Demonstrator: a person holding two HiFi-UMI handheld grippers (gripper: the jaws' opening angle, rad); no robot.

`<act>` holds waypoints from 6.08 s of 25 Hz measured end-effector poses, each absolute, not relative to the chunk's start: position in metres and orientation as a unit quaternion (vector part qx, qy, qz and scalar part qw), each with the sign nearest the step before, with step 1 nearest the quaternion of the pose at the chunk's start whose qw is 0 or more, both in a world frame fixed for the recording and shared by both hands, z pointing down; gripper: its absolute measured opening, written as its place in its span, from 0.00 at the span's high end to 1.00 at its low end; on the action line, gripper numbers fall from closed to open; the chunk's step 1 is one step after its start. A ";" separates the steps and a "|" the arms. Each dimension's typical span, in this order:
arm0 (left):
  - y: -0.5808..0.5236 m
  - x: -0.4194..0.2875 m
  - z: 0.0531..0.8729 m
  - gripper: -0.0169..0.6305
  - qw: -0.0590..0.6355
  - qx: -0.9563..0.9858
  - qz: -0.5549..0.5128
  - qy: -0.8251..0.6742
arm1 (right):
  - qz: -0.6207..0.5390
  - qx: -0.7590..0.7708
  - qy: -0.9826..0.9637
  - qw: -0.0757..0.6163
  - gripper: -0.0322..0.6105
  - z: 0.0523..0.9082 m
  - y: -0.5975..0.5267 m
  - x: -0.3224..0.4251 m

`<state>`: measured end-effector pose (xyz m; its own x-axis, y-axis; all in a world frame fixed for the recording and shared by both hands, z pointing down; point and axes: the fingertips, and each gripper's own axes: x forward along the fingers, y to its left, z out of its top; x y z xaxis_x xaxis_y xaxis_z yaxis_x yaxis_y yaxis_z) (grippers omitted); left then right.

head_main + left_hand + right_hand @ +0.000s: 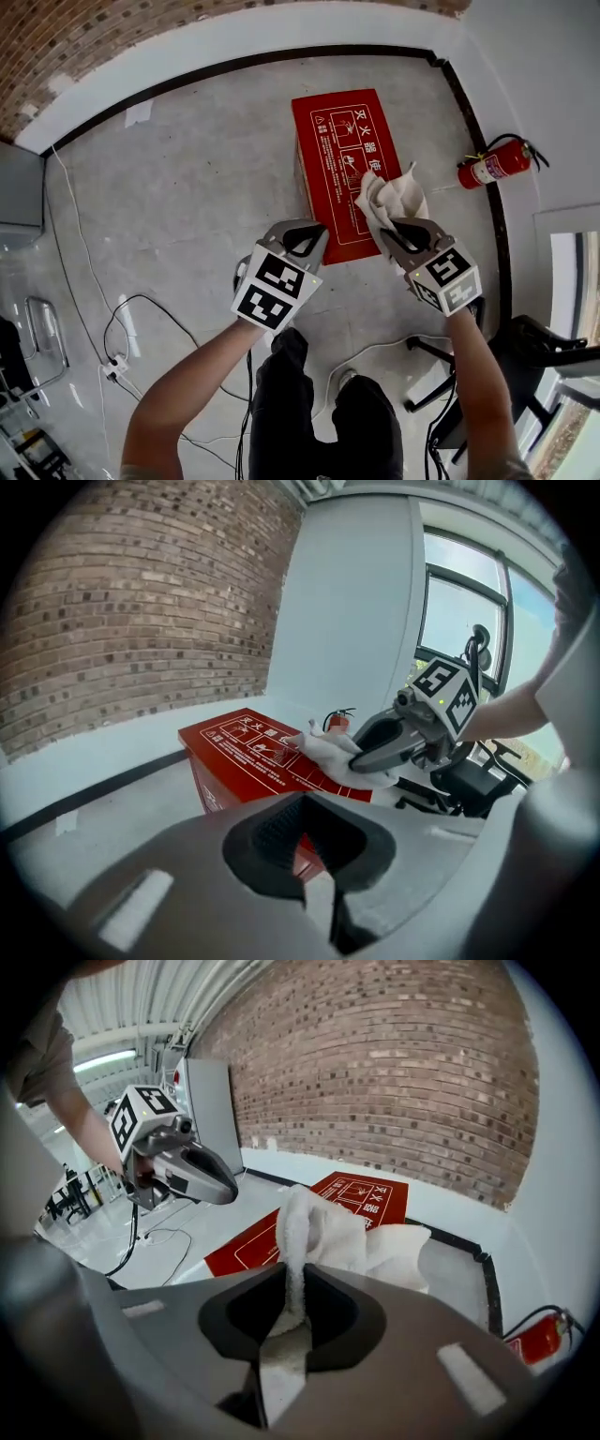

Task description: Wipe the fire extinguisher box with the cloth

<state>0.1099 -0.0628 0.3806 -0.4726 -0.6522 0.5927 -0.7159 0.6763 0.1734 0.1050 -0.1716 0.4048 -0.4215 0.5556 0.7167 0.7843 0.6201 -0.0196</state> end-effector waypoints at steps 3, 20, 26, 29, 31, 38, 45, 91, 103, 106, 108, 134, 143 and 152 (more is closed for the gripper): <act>-0.062 0.104 0.383 0.97 0.354 0.415 0.032 -0.838 | -0.171 -0.393 -0.824 0.371 0.82 0.408 -0.164 0.082; -0.041 0.025 0.378 0.97 0.377 0.368 -0.016 -0.850 | -0.150 -0.461 -0.789 0.377 0.82 0.411 -0.081 -0.130; -0.020 0.009 0.379 0.97 0.398 0.325 -0.039 -0.857 | -0.153 -0.499 -0.768 0.371 0.82 0.416 -0.030 -0.155; -0.007 0.011 0.382 0.97 0.409 0.313 -0.039 -0.857 | -0.166 -0.514 -0.757 0.368 0.82 0.417 -0.007 -0.151; -0.001 0.015 0.384 0.97 0.415 0.308 -0.044 -0.855 | -0.172 -0.519 -0.752 0.367 0.83 0.417 0.001 -0.143; 0.012 0.048 0.384 0.97 0.413 0.336 -0.059 -0.844 | -0.180 -0.512 -0.747 0.382 0.83 0.420 -0.004 -0.079; 0.023 0.106 0.370 0.97 0.396 0.395 -0.074 -0.826 | -0.155 -0.453 -0.774 0.415 0.83 0.420 -0.042 0.031; 0.118 0.254 0.054 0.35 0.165 0.564 -0.232 -0.775 | 0.025 -0.747 -0.594 0.298 0.84 0.055 0.109 0.267; 0.108 0.226 0.077 0.79 0.193 0.493 -0.165 -0.832 | -0.003 -0.677 -0.667 0.310 0.80 0.094 0.087 0.227; 0.096 0.209 0.102 0.80 0.237 0.442 -0.161 -0.850 | -0.030 -0.629 -0.708 0.319 0.68 0.117 0.059 0.198; 0.090 0.194 0.125 0.80 0.271 0.409 -0.157 -0.857 | -0.045 -0.599 -0.731 0.324 0.67 0.131 0.032 0.174; 0.033 -0.077 0.456 0.80 0.349 0.377 -0.186 -0.837 | -0.116 -0.419 -0.795 0.423 0.91 0.361 -0.012 0.007; 0.010 -0.099 0.523 0.80 0.362 0.430 -0.141 -0.815 | -0.044 -0.364 -0.825 0.429 0.91 0.380 0.039 0.008; 0.006 -0.099 0.620 0.80 0.381 0.444 -0.114 -0.803 | -0.001 -0.319 -0.824 0.468 0.91 0.474 0.088 0.095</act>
